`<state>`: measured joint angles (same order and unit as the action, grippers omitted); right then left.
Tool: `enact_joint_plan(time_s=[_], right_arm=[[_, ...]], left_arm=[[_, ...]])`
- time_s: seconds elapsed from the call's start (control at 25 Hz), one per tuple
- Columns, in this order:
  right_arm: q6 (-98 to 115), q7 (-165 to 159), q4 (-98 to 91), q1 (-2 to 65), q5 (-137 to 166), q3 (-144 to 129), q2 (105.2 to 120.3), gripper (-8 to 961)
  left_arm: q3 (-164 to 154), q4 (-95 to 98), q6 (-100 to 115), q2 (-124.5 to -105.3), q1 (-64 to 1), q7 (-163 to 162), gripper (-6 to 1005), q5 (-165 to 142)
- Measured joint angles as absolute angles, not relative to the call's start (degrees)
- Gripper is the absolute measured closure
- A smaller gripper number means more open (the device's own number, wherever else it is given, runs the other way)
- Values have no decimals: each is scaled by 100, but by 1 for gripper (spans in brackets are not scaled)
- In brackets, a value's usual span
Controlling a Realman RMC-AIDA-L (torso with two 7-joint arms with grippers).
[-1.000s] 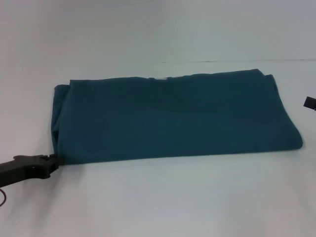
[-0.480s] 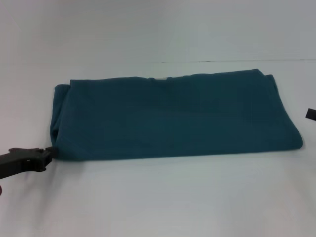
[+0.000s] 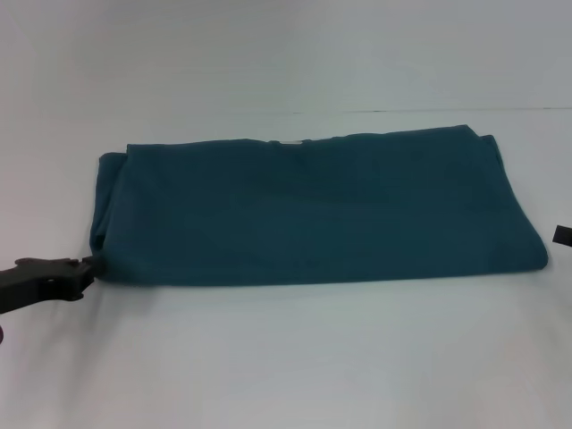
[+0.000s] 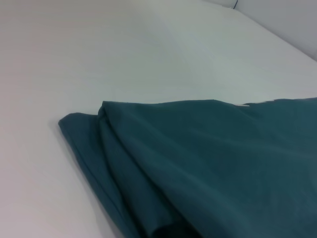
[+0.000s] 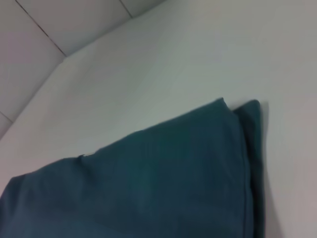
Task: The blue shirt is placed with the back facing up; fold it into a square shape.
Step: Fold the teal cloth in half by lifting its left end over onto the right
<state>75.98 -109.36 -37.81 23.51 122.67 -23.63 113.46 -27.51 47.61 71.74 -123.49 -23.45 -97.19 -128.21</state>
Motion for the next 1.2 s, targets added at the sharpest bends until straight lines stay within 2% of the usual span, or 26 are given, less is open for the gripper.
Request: enact_joint_plan(time_s=[0.56, 1.08, 1.2], right_arm=[[7320, -11515, -3487, 2651, 12714, -2378, 11349, 303], [6926, -11545, -3420, 2821, 13021, -2382, 11457, 316], [6869, -11522, -3415, 2865, 13031, -2382, 11495, 349]], left_arm=[[-2742, 4752, 7139, -12330, -2373, -9702, 999, -12793], [-2762, 4723, 7097, -12304, -2443, -9715, 998, -12812], [-2769, 4717, 7071, -12302, -2461, -9721, 998, -12806]])
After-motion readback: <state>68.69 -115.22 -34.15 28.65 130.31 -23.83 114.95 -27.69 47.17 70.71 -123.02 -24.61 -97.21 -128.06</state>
